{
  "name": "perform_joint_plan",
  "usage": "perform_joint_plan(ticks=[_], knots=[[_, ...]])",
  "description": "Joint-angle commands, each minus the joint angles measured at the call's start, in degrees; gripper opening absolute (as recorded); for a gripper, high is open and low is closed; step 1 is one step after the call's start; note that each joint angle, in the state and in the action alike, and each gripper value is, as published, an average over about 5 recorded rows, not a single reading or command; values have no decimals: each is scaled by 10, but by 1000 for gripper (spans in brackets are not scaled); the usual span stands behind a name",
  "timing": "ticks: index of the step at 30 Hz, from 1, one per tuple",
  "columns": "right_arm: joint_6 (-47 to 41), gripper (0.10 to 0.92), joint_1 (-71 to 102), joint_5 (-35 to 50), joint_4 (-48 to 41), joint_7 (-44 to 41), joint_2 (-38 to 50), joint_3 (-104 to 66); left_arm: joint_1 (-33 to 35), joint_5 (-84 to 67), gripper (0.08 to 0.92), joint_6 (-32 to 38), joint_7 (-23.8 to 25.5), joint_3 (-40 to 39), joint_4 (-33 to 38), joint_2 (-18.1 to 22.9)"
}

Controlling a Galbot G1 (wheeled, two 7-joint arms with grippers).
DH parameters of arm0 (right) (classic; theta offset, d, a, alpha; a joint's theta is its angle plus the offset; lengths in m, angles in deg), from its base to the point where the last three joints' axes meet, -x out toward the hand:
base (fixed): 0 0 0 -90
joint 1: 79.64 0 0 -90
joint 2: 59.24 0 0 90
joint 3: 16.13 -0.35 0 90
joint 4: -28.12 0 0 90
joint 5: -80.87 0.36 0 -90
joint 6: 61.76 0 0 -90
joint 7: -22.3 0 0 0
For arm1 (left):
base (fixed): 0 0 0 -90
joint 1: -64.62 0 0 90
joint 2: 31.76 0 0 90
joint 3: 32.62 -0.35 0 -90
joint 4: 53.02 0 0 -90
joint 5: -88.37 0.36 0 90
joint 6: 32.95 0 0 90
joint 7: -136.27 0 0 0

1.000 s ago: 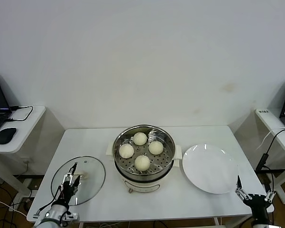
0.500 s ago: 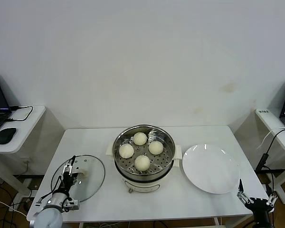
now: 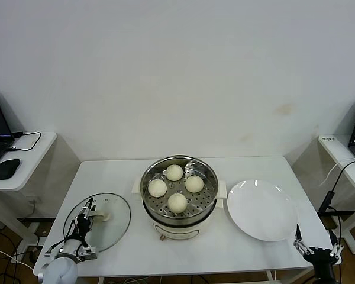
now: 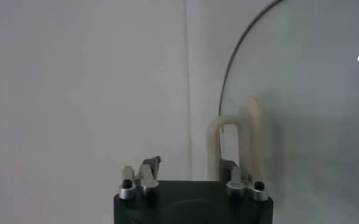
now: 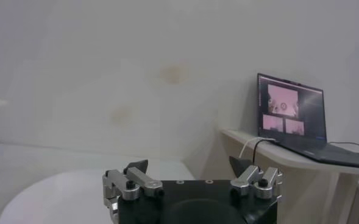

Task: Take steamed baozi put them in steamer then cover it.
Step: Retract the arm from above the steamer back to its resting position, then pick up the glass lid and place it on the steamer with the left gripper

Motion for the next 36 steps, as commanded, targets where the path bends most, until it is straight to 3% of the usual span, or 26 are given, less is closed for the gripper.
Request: perform_joint_plan(ticks=[1,11,17,26,31,36], knots=[[1,823,1,-1,1,0,0,1,-8,-15,424,6,-9,1,-17,1],[3,823,1,-2,6,-2,2,4,14,-25,160,12,-32,20,33,-2],[7,823,5,-5,8,-3,3,7,60,-31,145,-13,-17,53,125,-19],[13,823,9,-17,13,-14,7,24,102,-97,145,-117,86,103,291,-64],[16,823,15,-20,15,-13,9,33,102,-158,145,-155,107,85,369,-85],[19,823,15,-38,9,-10,5,46,71,-219,145,-203,112,17,430,-119]])
